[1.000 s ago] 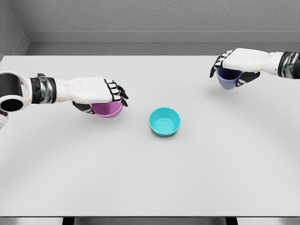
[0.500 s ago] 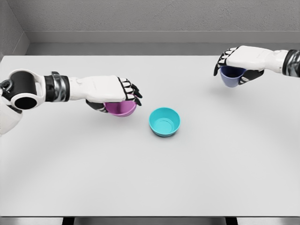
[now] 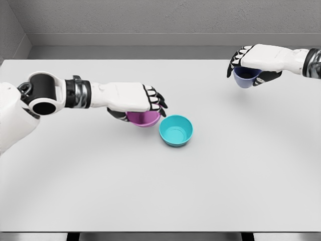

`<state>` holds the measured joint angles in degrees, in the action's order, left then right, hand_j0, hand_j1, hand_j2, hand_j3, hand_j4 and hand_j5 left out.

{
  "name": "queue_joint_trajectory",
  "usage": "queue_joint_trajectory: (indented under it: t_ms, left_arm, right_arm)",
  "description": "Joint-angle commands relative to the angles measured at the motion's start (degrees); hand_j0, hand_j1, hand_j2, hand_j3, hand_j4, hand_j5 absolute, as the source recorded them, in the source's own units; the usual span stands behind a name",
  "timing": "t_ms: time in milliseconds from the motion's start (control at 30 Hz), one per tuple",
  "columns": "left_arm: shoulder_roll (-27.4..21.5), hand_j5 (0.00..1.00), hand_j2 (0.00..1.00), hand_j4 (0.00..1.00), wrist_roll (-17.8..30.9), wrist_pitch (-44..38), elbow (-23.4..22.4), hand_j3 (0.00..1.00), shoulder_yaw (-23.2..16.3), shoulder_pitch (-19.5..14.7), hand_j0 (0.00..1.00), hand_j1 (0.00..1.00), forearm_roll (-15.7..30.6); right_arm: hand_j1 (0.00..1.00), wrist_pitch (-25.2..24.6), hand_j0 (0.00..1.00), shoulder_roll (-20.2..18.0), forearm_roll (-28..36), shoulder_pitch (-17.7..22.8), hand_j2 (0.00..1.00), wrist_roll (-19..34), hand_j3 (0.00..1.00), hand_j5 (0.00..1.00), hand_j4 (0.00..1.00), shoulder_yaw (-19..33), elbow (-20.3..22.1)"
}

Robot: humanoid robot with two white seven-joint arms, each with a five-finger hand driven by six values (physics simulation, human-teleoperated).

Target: Stacking bowl and cup with both arms

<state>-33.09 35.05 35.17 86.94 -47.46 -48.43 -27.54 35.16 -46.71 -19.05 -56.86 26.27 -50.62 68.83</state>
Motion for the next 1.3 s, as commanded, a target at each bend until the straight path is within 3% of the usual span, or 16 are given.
queue_joint_trajectory:
  t_ms: [0, 500, 767, 1267]
  left_arm:
    - [0.6, 0.79, 0.79, 0.79, 0.0, -0.2, 0.0, 0.79, -0.6, 0.0, 0.79, 0.79, 0.3]
    - [3.7, 0.79, 0.79, 0.79, 0.0, -0.2, -1.1, 0.79, -3.4, -2.5, 0.79, 0.79, -0.9]
    - [5.4, 0.79, 0.79, 0.79, 0.0, -0.2, -2.2, 0.79, -4.2, -3.2, 0.79, 0.79, -1.9]
    - [8.3, 0.80, 0.80, 0.80, 0.0, -0.2, -2.7, 0.80, -4.7, -3.7, 0.80, 0.80, -1.7]
  right_arm:
    - [0.61, -0.2, 0.61, -0.5, 0.3, 0.0, 0.61, -0.2, 0.61, 0.61, 0.61, 0.1, 0.1]
    - [0.62, -0.2, 0.62, -1.9, 1.3, 0.0, 0.62, 0.0, 0.62, 0.62, 0.62, 1.7, 1.7]
    - [0.62, -0.2, 0.62, -3.2, 1.3, 0.1, 0.62, -0.2, 0.62, 0.62, 0.62, 1.9, 6.2]
    - [0.62, -0.2, 0.62, -3.3, 1.3, 0.4, 0.62, -0.2, 0.62, 0.62, 0.62, 2.0, 7.4]
